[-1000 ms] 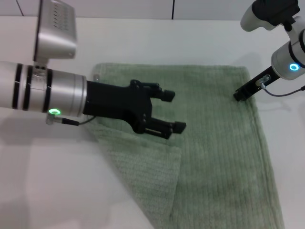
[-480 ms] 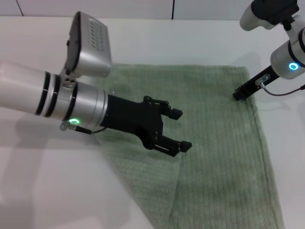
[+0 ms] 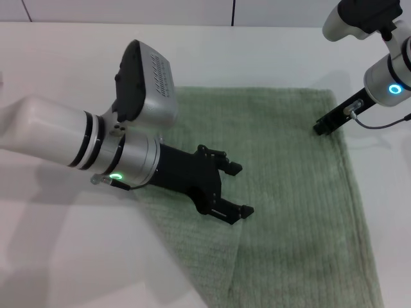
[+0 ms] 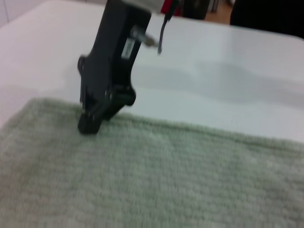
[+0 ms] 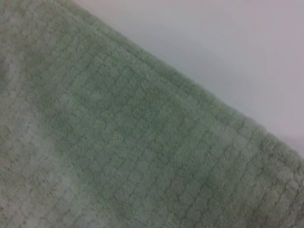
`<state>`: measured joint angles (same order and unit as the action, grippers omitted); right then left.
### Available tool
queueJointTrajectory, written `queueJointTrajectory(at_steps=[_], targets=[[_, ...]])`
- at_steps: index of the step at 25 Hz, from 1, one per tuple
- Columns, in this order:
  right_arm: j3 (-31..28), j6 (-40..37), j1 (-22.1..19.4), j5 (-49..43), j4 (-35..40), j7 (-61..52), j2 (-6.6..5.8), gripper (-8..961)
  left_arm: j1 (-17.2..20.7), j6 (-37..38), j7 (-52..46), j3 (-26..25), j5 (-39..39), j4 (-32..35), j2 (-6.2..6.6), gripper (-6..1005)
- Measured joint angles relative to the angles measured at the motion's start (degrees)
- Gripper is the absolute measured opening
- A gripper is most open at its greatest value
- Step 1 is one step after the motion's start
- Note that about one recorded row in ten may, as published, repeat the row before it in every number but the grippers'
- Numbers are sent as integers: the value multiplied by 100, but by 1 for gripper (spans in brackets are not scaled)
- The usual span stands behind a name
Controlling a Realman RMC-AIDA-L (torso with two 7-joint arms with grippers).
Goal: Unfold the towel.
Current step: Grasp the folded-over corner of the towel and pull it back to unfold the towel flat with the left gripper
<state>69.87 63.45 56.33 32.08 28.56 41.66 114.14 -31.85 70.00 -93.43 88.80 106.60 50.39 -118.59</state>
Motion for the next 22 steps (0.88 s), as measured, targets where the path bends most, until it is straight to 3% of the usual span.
queueJointTrajectory(at_steps=[22], targets=[[0, -18, 0, -9, 0, 0, 3, 0, -140, -238, -330, 492, 214, -66, -15, 859]])
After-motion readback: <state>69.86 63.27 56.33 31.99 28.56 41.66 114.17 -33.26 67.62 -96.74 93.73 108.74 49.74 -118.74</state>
